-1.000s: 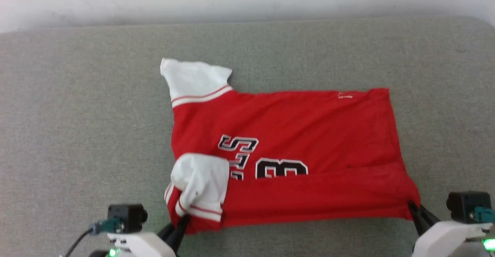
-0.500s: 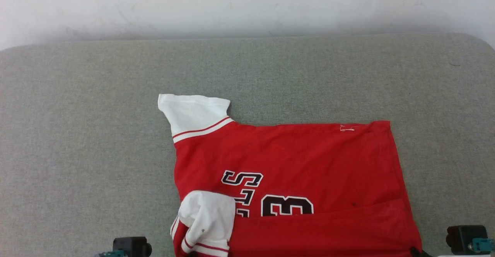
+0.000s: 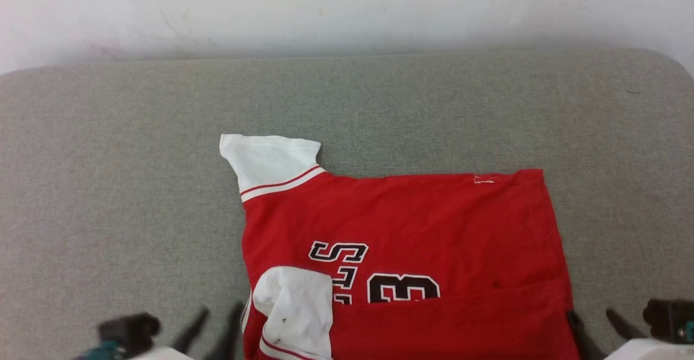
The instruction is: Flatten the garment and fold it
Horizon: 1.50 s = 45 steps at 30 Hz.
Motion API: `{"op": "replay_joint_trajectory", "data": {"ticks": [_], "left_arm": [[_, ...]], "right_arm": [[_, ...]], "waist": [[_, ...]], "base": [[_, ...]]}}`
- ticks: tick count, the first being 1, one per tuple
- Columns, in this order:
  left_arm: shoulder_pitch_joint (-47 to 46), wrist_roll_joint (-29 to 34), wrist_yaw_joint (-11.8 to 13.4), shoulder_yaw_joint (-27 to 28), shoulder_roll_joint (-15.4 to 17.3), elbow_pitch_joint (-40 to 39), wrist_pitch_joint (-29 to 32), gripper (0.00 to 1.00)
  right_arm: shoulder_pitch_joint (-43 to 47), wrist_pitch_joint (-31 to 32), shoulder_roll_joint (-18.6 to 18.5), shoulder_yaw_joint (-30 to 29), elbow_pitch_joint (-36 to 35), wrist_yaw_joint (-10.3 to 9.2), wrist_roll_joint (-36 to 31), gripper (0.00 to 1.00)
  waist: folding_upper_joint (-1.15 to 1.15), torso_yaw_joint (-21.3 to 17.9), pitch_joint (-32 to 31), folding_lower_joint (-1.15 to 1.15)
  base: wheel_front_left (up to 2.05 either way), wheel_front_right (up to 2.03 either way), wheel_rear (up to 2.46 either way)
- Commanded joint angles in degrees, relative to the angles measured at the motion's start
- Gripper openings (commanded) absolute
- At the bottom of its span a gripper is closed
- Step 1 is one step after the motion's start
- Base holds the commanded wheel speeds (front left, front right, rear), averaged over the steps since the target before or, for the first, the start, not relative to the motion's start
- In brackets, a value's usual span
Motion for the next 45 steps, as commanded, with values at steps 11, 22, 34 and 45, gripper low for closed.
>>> {"op": "replay_joint_trajectory", "data": {"ticks": [11,22,34,45], "left_arm": [[-21.87,13.96,1.93,5.86,5.17,-2.35,-12.47,1.00],[-50.40,15.51,-8.19,0.19,12.50,12.36,-0.26,1.00],[-59.63,2.66,-13.86,-7.43,17.48,23.53,27.43,1.00],[-58.52,-1.05,-12.88,-8.02,19.80,22.72,35.96,0.00]], "right_arm": [[-11.19,-15.62,-0.06,2.99,-1.29,-0.04,-4.32,1.00],[-18.32,-18.44,-0.06,7.24,0.44,-0.04,-5.92,1.00],[-20.72,-19.08,-0.06,8.44,2.53,-0.04,-5.68,1.00],[-21.00,-19.74,-0.06,8.25,2.52,-0.04,-5.06,1.00]], "waist": [[0.00,0.83,6.97,0.01],[0.00,-1.28,16.68,0.01],[0.00,-5.11,22.06,0.01],[0.00,-6.55,22.62,0.01]], "base": [[0.00,0.00,0.00],[0.00,0.00,0.00],[0.00,0.00,0.00],[0.00,0.00,0.00]]}}
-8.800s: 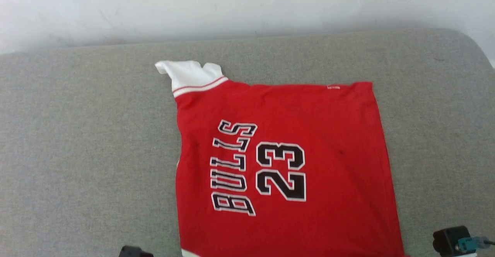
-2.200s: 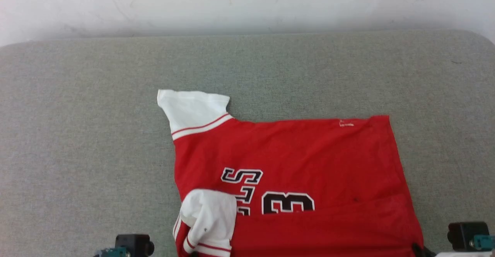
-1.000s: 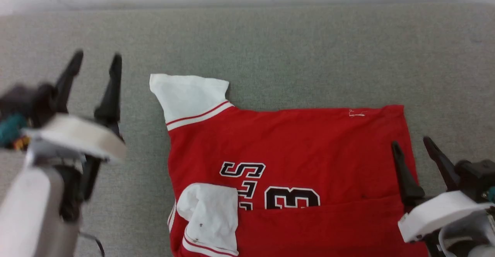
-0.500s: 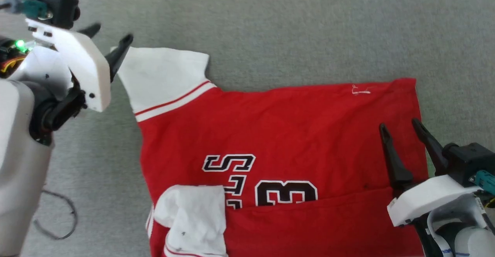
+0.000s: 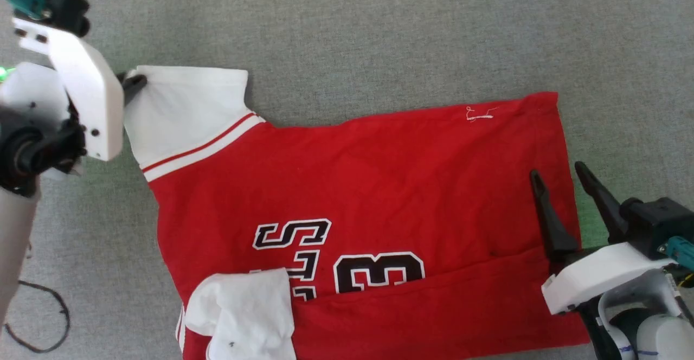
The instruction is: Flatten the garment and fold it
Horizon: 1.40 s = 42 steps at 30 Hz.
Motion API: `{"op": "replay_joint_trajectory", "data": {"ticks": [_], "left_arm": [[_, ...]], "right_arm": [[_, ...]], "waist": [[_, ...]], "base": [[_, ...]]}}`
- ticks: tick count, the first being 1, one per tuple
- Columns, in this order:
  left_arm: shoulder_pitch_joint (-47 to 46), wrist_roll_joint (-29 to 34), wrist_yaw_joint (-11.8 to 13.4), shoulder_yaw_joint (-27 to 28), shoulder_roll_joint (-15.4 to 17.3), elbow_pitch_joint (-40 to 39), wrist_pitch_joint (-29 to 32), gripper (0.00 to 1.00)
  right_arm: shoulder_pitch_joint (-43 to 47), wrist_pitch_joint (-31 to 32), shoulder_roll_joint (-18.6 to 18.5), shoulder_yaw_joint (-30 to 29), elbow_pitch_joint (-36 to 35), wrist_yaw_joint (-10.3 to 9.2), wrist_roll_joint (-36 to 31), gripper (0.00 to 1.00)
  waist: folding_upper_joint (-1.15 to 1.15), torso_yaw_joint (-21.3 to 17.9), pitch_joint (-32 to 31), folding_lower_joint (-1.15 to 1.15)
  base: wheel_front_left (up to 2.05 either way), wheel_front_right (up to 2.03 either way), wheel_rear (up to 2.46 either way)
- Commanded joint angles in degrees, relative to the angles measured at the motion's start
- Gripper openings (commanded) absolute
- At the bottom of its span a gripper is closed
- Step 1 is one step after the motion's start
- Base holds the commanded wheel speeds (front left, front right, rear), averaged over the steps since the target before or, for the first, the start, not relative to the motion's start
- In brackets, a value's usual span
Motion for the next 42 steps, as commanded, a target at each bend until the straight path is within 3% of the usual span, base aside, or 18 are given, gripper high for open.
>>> {"op": "replay_joint_trajectory", "data": {"ticks": [1,10,13,21,33,34,35,36,37,42], "left_arm": [[1.66,-0.33,0.08,-0.97,-0.64,0.36,0.00,0.00],[3.05,-0.23,-0.26,-1.46,-2.29,0.32,-5.08,0.00],[3.04,-0.05,-0.37,-1.75,-2.74,0.53,-6.51,0.00],[1.96,-0.22,-0.67,-3.26,-3.45,0.43,-7.22,0.00],[0.05,-0.51,-0.91,-4.48,-3.25,0.67,-7.81,0.00],[-0.07,-0.55,-0.92,-4.57,-3.22,0.74,-7.79,0.00],[-0.22,-0.60,-0.93,-4.65,-3.22,0.83,-7.78,0.00],[-0.35,-0.63,-0.94,-4.70,-3.20,0.92,-7.83,0.00],[-0.45,-0.69,-0.95,-4.76,-3.20,1.03,-7.87,0.00],[-0.75,-1.04,-1.00,-4.88,-3.25,1.52,-8.73,0.00]], "right_arm": [[-1.24,-0.65,0.01,-0.22,-0.41,-0.04,-0.17,1.00],[-9.89,2.65,-0.08,-0.89,-4.66,-0.04,-6.06,1.00],[-14.06,7.24,-0.19,-1.79,-4.85,-0.04,-6.33,1.00],[-18.78,30.56,-4.27,-2.59,1.59,-0.04,-3.06,1.00],[-22.11,38.63,-5.94,-1.49,7.35,-0.04,1.01,1.00],[-22.28,39.63,-5.59,-1.71,7.82,-0.04,1.43,0.78],[-22.48,40.49,-5.39,-1.88,8.01,-0.04,1.67,0.42],[-22.75,41.15,-5.23,-2.14,8.00,-0.04,1.79,0.31],[-23.10,41.62,-5.22,-2.30,7.89,-0.04,1.81,0.01],[-24.13,42.96,-5.95,-2.59,7.37,-0.04,1.77,0.00]], "waist": [[0.00,0.27,-0.46,0.00],[0.00,1.81,-4.24,0.00],[0.00,2.18,-4.78,0.00],[0.00,3.77,-4.39,0.00],[0.00,4.98,-1.89,0.00],[0.00,5.03,-1.79,0.00],[0.00,5.08,-1.68,0.00],[0.00,5.10,-1.60,0.00],[0.00,5.11,-1.57,0.00],[0.00,5.04,-1.64,0.00]], "base": [[0.00,0.00,0.00],[0.00,0.00,0.00],[0.00,0.00,0.00],[0.00,0.00,0.00],[0.00,0.00,0.00],[0.00,0.00,0.00],[0.00,0.00,0.00],[0.00,0.00,0.00],[0.00,0.00,0.00],[0.00,0.00,0.00]]}}
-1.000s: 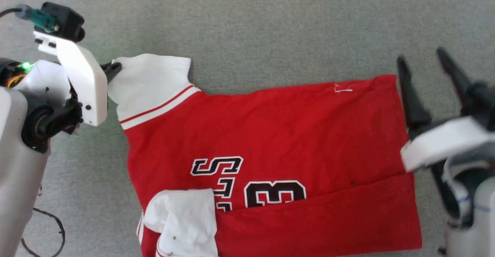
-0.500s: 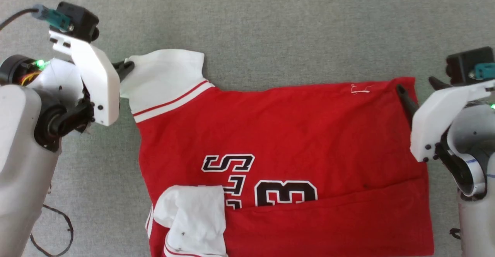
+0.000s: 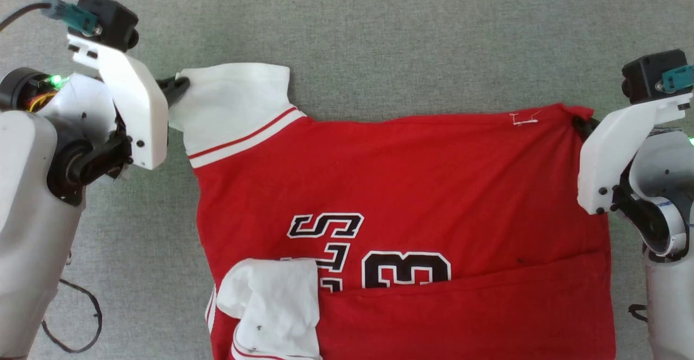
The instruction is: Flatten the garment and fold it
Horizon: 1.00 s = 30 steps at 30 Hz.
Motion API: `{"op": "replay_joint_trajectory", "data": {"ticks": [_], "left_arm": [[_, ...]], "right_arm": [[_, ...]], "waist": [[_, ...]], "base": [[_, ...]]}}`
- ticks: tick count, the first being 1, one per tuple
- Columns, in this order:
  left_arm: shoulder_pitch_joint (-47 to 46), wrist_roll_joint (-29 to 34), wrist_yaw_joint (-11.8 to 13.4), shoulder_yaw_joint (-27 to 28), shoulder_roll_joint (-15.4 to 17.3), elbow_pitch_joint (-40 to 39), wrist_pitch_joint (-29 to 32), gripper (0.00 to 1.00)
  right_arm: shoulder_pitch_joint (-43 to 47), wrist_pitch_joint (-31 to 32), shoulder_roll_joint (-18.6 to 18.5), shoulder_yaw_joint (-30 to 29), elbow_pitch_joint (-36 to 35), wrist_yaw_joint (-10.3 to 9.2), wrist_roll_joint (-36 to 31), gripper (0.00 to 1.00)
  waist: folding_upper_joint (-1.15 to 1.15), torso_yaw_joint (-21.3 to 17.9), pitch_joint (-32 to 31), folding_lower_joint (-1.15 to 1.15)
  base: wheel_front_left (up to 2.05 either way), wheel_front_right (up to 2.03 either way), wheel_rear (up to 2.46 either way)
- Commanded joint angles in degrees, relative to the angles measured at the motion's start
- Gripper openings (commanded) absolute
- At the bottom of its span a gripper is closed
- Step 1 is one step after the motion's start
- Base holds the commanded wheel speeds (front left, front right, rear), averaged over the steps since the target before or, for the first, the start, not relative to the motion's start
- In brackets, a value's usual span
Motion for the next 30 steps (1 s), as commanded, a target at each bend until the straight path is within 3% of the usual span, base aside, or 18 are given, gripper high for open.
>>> {"op": "replay_joint_trajectory", "data": {"ticks": [1,11,20,30], "left_arm": [[-0.82,-0.09,-0.26,-0.09,0.06,0.24,-1.41,0.00],[0.90,-0.58,-0.43,0.11,0.31,-2.41,-12.27,0.00],[11.88,-3.44,-0.33,1.21,2.69,-11.90,-20.02,0.00],[30.10,-8.18,3.68,3.47,4.71,-25.55,-23.47,0.00]], "right_arm": [[-0.79,-0.08,-0.47,-0.23,-0.22,-0.04,0.18,0.00],[1.48,-5.28,-1.04,-0.86,-1.76,-0.04,1.03,0.00],[9.32,-11.24,-1.61,-1.65,-4.10,-0.04,3.82,0.00],[20.12,-17.58,-0.10,-3.54,-5.53,-0.04,7.10,0.00]], "waist": [[0.00,-0.02,-0.13,0.00],[0.00,0.40,-4.06,0.00],[0.00,2.07,-10.16,0.00],[0.00,3.12,-16.84,0.00]], "base": [[0.00,0.00,0.00],[0.00,0.00,0.00],[0.00,0.00,0.00],[0.00,0.00,0.00]]}}
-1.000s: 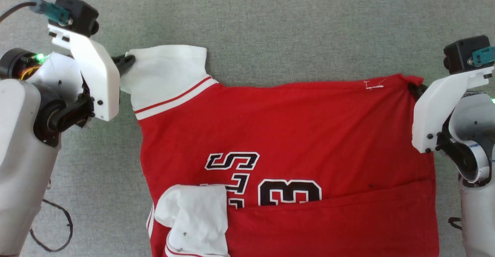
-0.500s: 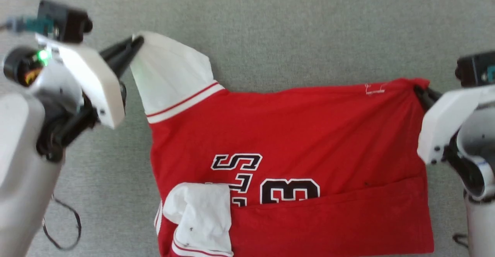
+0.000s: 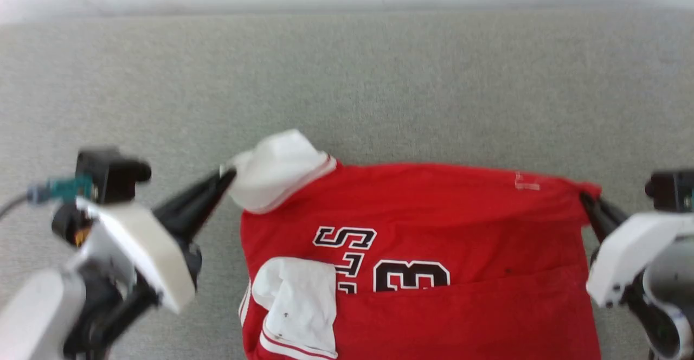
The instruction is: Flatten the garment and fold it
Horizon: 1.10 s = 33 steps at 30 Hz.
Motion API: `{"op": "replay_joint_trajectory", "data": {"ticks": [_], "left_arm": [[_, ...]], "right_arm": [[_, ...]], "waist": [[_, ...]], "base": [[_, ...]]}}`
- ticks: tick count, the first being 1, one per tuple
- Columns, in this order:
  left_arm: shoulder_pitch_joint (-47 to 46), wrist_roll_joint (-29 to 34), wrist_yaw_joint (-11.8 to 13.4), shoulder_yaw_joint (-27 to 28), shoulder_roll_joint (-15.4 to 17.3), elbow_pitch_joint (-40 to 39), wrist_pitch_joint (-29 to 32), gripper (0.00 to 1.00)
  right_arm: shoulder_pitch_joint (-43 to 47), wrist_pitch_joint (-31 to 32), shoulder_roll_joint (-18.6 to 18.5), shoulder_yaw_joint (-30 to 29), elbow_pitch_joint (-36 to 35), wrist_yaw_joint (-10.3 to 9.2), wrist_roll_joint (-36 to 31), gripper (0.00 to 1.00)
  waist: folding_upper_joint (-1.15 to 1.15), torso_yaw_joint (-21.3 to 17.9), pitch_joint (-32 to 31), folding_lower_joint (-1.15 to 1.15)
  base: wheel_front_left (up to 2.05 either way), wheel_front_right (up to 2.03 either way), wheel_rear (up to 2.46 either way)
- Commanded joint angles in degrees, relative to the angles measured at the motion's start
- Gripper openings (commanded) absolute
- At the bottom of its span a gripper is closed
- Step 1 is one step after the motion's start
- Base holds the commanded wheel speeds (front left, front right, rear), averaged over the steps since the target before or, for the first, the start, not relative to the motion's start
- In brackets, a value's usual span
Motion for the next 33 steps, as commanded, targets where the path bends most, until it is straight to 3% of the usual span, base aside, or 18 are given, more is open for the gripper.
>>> {"op": "replay_joint_trajectory", "data": {"ticks": [1,7,16,21,32,33], "left_arm": [[2.56,-0.84,0.76,0.59,0.53,-1.42,-0.50,0.00],[11.91,-2.72,2.89,1.29,2.32,-5.33,-0.93,0.00],[17.58,-5.17,3.16,-1.68,1.73,-4.83,0.96,0.00],[19.63,-6.36,3.95,-2.76,2.08,-1.99,2.82,0.00],[21.58,-5.66,4.71,-3.77,0.11,5.00,0.49,0.00],[21.47,-5.42,4.77,-3.79,-0.37,5.25,-0.17,0.50]], "right_arm": [[1.65,-0.64,0.43,-0.53,-0.42,-0.04,0.78,0.00],[7.76,-1.13,1.81,-2.42,-0.92,-0.04,1.93,0.00],[11.97,-0.76,2.83,-2.87,0.28,-0.04,1.36,0.00],[12.51,-0.49,2.76,-2.67,1.86,-0.04,0.27,0.00],[13.50,-2.43,2.76,-2.66,6.35,-0.04,-2.35,0.00],[13.53,-2.66,2.88,-2.74,6.67,-0.04,-2.41,0.00]], "waist": [[0.00,0.76,-2.73,0.02],[0.00,1.52,-4.86,0.02],[0.00,1.93,-6.26,0.02],[0.00,1.54,-6.66,0.02],[0.00,0.41,-7.68,0.02],[0.00,0.36,-7.76,0.02]], "base": [[0.00,0.00,0.00],[0.00,0.00,0.00],[0.00,0.00,0.00],[0.00,0.00,0.00],[0.00,0.00,0.00],[0.00,0.00,0.00]]}}
